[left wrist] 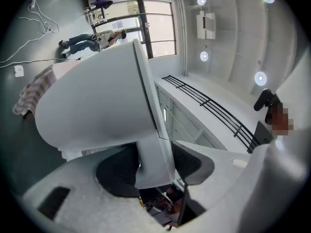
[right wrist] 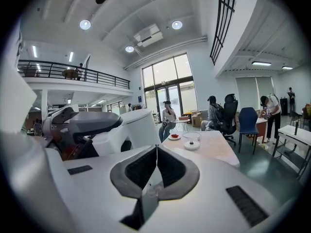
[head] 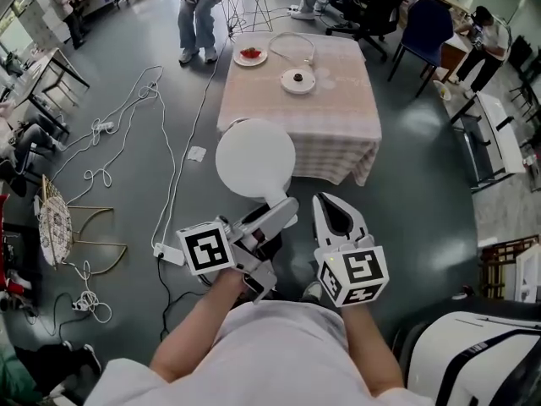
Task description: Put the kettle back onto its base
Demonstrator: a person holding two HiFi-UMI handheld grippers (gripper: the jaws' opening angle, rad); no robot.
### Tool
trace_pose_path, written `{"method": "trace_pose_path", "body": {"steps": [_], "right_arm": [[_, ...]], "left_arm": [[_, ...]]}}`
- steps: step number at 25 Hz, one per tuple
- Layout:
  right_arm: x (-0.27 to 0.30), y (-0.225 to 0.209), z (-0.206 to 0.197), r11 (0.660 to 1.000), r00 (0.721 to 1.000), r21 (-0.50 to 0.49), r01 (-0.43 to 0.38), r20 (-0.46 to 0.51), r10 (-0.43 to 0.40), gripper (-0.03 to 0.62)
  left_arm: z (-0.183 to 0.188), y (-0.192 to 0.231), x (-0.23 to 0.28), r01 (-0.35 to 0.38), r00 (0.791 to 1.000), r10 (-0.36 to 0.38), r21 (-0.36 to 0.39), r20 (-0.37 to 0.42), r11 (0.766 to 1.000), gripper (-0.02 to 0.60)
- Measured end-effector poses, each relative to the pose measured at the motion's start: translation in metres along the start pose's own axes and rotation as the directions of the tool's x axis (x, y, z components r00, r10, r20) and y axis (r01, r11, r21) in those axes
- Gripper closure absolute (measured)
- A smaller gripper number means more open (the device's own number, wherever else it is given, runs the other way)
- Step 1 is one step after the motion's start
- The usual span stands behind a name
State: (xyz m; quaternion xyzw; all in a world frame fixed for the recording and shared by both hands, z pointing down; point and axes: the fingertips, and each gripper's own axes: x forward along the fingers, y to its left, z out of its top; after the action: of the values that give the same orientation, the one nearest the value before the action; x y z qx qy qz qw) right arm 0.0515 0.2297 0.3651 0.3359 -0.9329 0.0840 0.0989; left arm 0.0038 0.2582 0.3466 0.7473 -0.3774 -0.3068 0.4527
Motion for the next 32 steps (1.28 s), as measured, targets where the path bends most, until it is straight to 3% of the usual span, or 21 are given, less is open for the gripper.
{"method": "trace_pose_path", "body": {"steps": [8,16,32], "right_arm": [[0.021,0.007,0.006,0.999,1.0,-0.018,0.028,-0.004,-0.028,0.588],[0.049,-0.007,0.012,1.0,1.0,-0.013,0.005,0.003,-0.005,0.588],[0.133,-0.117,0.023,0.997,0.997,0.025,-0.074,-0.029,0.075,0.588]], "left_arm": [[0.026,0.01,-0.008,0.018,1.0,-0.018,0.004,-0.02,1.0,0.368],[0.046,0.025,0.01,0.003,1.0,-0.003,0.009,-0.01,1.0,0.368],[0.096,0.068,0.123,-0.045,0.998,0.045,-0.007,0.045,0.999,0.367]]}}
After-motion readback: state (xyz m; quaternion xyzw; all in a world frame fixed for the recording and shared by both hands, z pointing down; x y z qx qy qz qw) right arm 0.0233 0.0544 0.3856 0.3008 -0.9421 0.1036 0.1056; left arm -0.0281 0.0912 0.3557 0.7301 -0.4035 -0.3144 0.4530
